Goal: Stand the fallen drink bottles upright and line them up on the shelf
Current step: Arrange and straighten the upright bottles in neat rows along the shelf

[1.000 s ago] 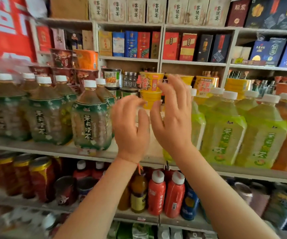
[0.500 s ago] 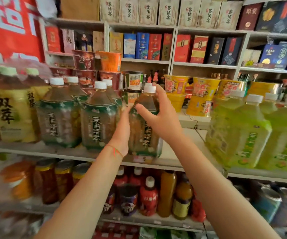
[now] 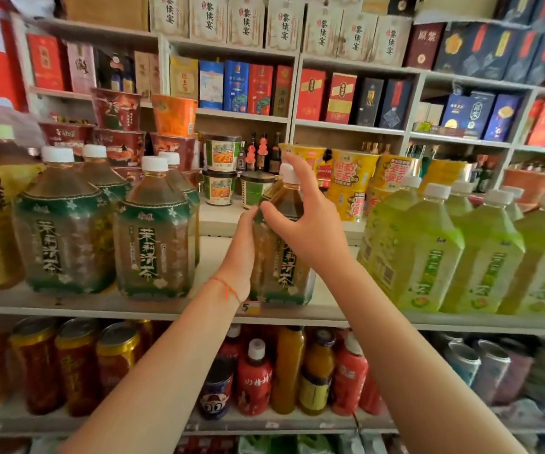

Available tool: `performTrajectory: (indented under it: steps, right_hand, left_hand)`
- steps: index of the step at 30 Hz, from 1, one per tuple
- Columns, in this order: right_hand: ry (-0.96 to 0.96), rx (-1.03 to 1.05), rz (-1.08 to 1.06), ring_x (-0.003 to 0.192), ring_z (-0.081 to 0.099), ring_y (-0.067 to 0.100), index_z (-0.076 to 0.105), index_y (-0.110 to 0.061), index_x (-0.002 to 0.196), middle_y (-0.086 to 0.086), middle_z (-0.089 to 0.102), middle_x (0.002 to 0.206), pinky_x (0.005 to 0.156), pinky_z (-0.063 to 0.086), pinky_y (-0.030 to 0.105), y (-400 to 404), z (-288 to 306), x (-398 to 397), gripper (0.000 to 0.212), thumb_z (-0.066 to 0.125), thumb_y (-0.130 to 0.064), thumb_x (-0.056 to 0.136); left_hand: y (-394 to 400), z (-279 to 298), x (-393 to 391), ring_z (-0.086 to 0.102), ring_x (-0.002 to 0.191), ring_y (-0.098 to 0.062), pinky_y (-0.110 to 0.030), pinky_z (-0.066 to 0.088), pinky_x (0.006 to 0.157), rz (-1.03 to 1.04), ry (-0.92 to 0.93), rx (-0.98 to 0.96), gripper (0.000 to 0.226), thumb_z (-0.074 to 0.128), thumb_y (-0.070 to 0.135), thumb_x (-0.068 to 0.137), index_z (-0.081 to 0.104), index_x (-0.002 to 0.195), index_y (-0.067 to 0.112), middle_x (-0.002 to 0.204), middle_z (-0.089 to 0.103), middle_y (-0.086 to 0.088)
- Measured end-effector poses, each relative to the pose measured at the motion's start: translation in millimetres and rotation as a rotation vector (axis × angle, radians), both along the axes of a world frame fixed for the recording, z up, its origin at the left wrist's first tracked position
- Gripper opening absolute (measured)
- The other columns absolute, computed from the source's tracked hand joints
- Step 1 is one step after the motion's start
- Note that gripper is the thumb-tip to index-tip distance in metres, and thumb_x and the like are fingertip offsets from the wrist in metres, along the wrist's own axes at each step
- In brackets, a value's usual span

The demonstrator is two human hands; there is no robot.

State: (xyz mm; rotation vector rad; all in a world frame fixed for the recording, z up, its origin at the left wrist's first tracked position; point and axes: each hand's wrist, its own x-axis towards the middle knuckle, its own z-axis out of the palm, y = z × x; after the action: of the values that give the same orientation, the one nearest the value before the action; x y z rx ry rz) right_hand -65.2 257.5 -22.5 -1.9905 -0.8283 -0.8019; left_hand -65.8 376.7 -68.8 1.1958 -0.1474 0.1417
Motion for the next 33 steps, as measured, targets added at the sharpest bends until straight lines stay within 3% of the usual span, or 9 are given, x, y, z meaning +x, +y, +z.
performTrajectory:
  steps: [6,11,13,16,22,25,28,30,33]
  right_hand:
    - [-0.004,-0.012,-0.043,0.119,0.053,0.004,0.021,-0.046,0.152,-0.018,0.040,0.155,0.079,0.038,0.006,-50.1,-0.7,9.0,0.075,0.065,-0.049,0.091]
    - [-0.040,-0.084,-0.122,0.074,0.057,0.006,0.021,-0.042,0.152,-0.013,0.063,0.119,0.077,0.057,0.038,-80.8,1.7,7.5,0.073,0.062,-0.047,0.092]
    - [-0.023,-0.139,-0.172,0.081,0.059,0.012,0.017,-0.038,0.153,-0.010,0.063,0.101,0.099,0.049,0.055,-88.4,2.7,7.7,0.074,0.059,-0.048,0.093]
    - [-0.077,-0.248,-0.332,0.102,0.065,0.023,0.015,-0.023,0.155,-0.003,0.067,0.107,0.120,0.021,0.058,-91.6,4.3,8.8,0.076,0.050,-0.054,0.095]
    - [-0.146,-0.286,-0.480,0.095,0.067,0.022,0.015,-0.015,0.154,-0.002,0.068,0.095,0.121,0.015,0.056,-96.8,2.9,3.1,0.073,0.040,-0.054,0.098]
    - [-0.116,-0.227,-0.532,0.131,0.050,0.030,0.013,-0.018,0.158,0.008,0.061,0.131,0.120,0.013,0.059,-86.9,-1.0,-2.0,0.075,0.043,-0.050,0.098]
    - [-0.218,0.000,-0.611,0.150,0.019,0.043,0.028,-0.009,0.155,0.024,0.030,0.157,0.118,0.017,0.060,-69.7,-0.4,-16.5,0.072,0.053,-0.033,0.092]
    - [-0.392,0.194,-0.527,0.146,0.026,0.046,0.042,0.000,0.146,0.027,0.037,0.151,0.118,0.021,0.057,-50.4,-0.3,-27.3,0.066,0.058,-0.019,0.085]
    - [-0.444,0.266,-0.327,0.137,0.041,0.037,0.049,0.001,0.137,0.020,0.049,0.140,0.114,0.029,0.050,-2.7,-1.2,-35.0,0.056,0.059,-0.013,0.084]
  left_hand:
    - [-49.9,0.9,9.8,0.075,0.096,-0.020,-0.031,0.060,0.065,-0.062,0.007,-0.019,0.061,0.027,0.065,0.098,0.079,0.105,0.034,0.106,0.078,-0.008]
    - [-82.4,-1.4,15.9,0.074,0.100,-0.020,-0.034,0.060,0.072,-0.046,0.002,-0.017,0.059,0.028,0.064,0.098,0.079,0.106,0.034,0.109,0.077,-0.008]
    - [-91.9,-0.3,16.1,0.074,0.099,-0.021,-0.036,0.061,0.073,-0.033,-0.002,-0.024,0.059,0.029,0.063,0.098,0.078,0.109,0.031,0.109,0.077,-0.009]
    - [-100.6,0.4,15.0,0.075,0.093,-0.020,-0.035,0.061,0.069,0.000,-0.001,-0.018,0.061,0.030,0.064,0.098,0.075,0.116,0.027,0.106,0.077,-0.011]
    - [-114.6,5.5,8.5,0.075,0.092,-0.016,-0.031,0.059,0.067,0.049,0.003,-0.047,0.059,0.029,0.061,0.101,0.078,0.107,0.030,0.103,0.078,-0.006]
    - [-113.4,8.2,0.6,0.074,0.092,-0.015,-0.032,0.058,0.072,0.117,0.043,0.006,0.055,0.032,0.058,0.102,0.080,0.097,0.031,0.097,0.078,-0.003]
    - [-98.5,6.0,-13.5,0.064,0.112,-0.013,-0.035,0.052,0.094,0.380,-0.033,0.293,0.035,0.041,0.039,0.105,0.072,0.111,0.024,0.111,0.071,0.004]
    - [-68.2,2.2,-32.2,0.056,0.116,-0.006,-0.030,0.043,0.102,0.728,-0.339,0.487,0.027,0.046,0.027,0.100,0.070,0.111,0.021,0.117,0.064,0.008]
    - [-2.8,2.8,-61.1,0.046,0.128,-0.021,-0.031,0.032,0.111,1.262,-0.753,0.714,0.025,0.052,0.017,0.094,0.068,0.111,0.010,0.131,0.055,-0.011]
